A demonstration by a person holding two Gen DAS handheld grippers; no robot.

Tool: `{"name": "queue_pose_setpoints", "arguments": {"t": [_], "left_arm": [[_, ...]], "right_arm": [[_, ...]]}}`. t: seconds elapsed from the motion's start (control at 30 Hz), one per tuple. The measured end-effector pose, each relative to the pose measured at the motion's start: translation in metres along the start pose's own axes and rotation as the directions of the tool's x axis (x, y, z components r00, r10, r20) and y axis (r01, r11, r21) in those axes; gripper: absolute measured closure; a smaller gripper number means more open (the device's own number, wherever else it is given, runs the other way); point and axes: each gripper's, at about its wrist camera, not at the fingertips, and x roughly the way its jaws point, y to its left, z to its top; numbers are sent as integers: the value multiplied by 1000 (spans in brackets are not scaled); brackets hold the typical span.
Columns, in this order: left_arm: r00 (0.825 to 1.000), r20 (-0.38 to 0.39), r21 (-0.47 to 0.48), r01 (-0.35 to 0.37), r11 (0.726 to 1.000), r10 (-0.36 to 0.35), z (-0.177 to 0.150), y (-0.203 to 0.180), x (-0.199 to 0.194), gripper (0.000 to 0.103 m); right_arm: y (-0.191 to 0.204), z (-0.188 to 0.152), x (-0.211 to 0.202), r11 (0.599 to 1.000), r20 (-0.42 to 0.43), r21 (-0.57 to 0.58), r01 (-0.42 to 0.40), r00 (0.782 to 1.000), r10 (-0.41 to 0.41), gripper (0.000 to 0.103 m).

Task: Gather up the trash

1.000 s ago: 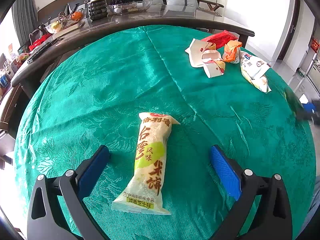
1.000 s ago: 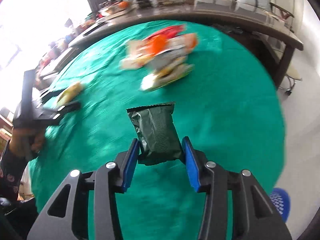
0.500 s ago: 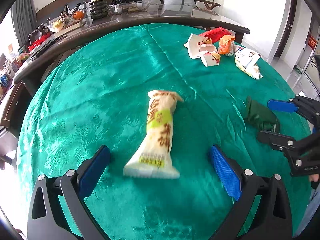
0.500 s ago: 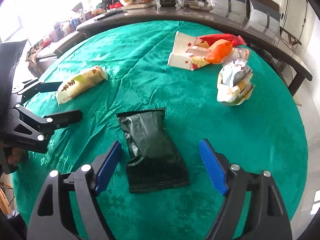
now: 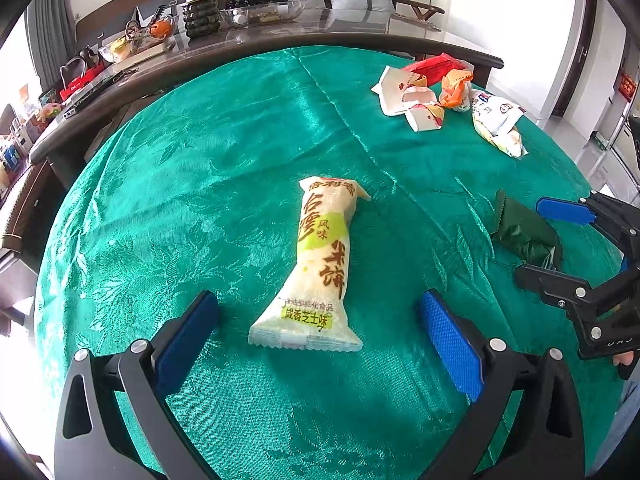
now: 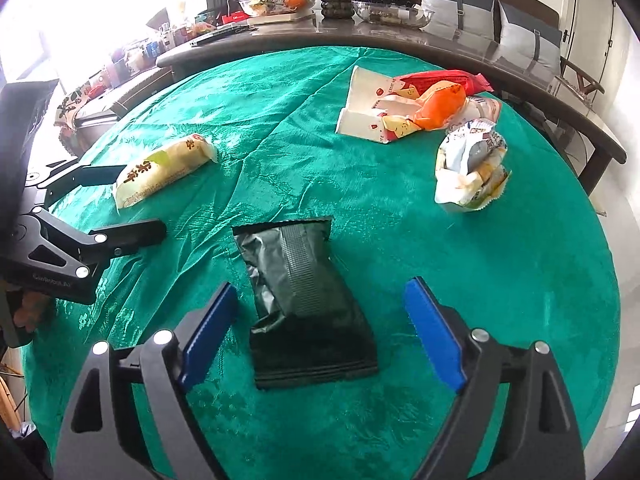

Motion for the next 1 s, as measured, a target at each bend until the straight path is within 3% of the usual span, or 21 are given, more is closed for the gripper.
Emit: {"name": "queue_pose_setpoints", "arguments": {"t": [0.53, 0.7, 0.77, 0.93, 0.97, 1.0], "left_arm": [[1000, 4, -1, 22, 1000, -22, 1, 3, -1, 4], [991, -25, 24, 129, 991, -129, 12, 16, -8, 4], [987, -37, 38, 158, 987, -157, 18, 16, -10, 5], [985, -115, 107, 141, 984, -129, 31, 6, 1, 28], [986, -121, 119, 132, 984, -118, 33, 4, 2, 30], [986, -125, 132, 127, 983, -111, 35, 1, 2, 34]], "right_arm": [[-4, 0, -4, 1000, 5, 12, -29, 1000, 29, 19], [-1, 17, -12, 992, -131, 1, -129, 983, 128, 27], [9, 26, -11, 990, -196, -46, -133, 973, 122, 29], [16, 44, 7, 993, -288, -68, -95, 955, 72, 32], [13, 46, 10, 995, -297, -55, -89, 953, 69, 36], [11, 46, 11, 994, -302, -43, -98, 950, 80, 46]]}}
